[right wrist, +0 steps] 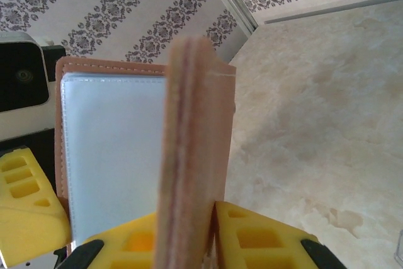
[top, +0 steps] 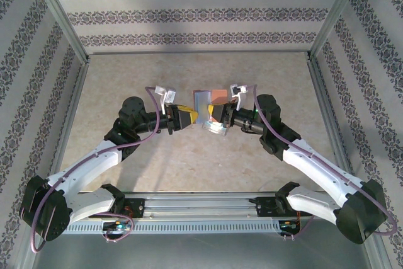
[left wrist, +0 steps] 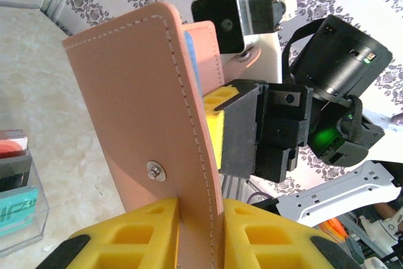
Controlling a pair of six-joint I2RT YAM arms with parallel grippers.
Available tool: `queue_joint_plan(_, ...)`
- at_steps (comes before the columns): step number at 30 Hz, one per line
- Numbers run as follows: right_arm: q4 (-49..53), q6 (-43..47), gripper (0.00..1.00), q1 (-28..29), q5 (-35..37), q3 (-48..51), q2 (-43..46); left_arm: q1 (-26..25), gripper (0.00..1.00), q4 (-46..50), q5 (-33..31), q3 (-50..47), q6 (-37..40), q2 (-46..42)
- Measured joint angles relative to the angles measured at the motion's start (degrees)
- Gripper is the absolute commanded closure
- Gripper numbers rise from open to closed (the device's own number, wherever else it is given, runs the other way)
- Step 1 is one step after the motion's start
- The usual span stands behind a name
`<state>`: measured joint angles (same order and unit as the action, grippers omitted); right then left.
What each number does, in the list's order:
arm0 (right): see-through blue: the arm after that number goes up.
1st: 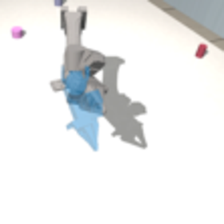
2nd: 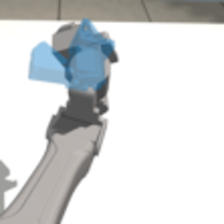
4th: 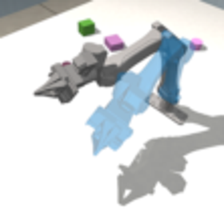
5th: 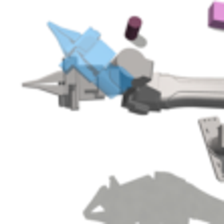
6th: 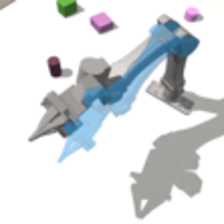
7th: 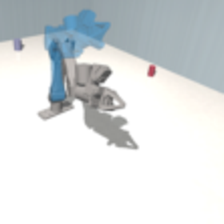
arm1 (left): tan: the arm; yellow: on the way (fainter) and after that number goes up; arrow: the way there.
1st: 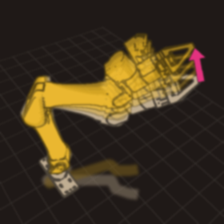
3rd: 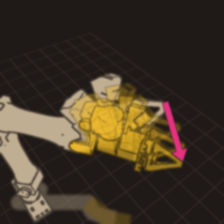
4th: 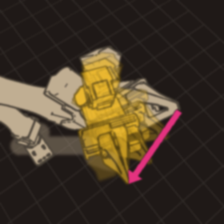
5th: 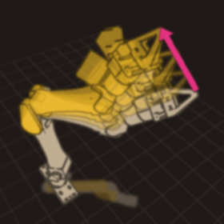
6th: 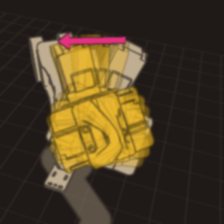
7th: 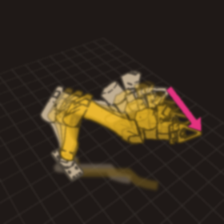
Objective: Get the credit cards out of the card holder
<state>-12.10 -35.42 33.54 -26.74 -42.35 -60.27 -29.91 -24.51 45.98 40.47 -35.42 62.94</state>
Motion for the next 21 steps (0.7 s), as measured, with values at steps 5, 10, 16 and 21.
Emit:
queue_joint_plan(5, 0.66, 0.04, 0.83, 0.11, 0.59, 0.00, -0.13, 0.00, 0.79, 2.29, -1.68, 0.02, 1.14, 0.00)
queue_joint_plan(10, 0.81, 0.59, 0.72, 0.37, 1.81, 0.00, -0.33, 0.00, 0.94, 5.16, -4.09, 0.04, 2.54, -0.26)
queue_joint_plan(16, 1.27, 1.40, 0.43, 1.36, 1.73, -0.28, -0.33, 0.02, 1.00, 7.54, -6.27, 0.04, 3.78, -0.26)
queue_joint_plan(21, 2.21, 2.47, 0.28, 2.36, 1.70, -0.94, -0.72, 0.00, 1.00, 8.44, -6.86, 0.04, 4.13, -0.31)
